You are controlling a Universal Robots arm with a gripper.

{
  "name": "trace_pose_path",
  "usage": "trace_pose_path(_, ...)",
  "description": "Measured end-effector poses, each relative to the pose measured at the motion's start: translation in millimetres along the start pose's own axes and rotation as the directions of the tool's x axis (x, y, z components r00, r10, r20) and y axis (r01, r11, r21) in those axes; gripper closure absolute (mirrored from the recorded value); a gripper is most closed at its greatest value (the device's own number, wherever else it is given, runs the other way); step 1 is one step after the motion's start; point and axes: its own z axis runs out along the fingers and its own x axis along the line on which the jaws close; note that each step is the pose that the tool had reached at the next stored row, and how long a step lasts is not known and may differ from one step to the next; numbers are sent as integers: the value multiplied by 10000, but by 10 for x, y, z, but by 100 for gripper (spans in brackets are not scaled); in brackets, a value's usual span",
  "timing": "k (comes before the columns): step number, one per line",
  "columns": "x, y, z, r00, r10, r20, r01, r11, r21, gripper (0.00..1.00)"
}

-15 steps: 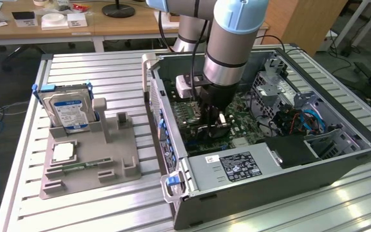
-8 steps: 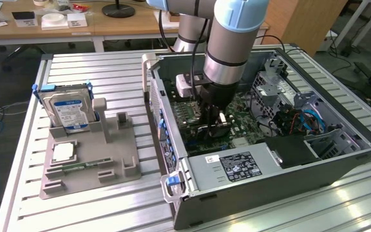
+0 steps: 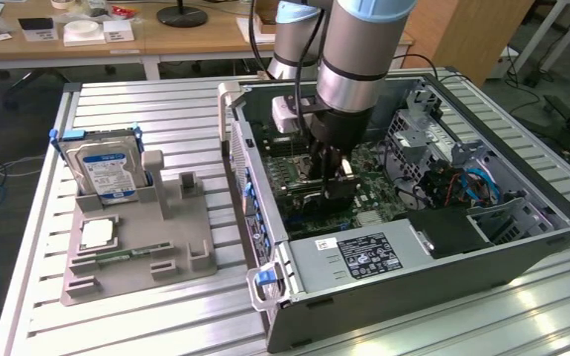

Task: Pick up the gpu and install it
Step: 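Insert the gpu into the slot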

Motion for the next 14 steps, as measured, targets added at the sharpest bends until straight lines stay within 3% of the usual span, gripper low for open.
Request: trace_pose_path(14, -9, -4, -439, 10000, 0, 8, 0, 10000, 0, 43)
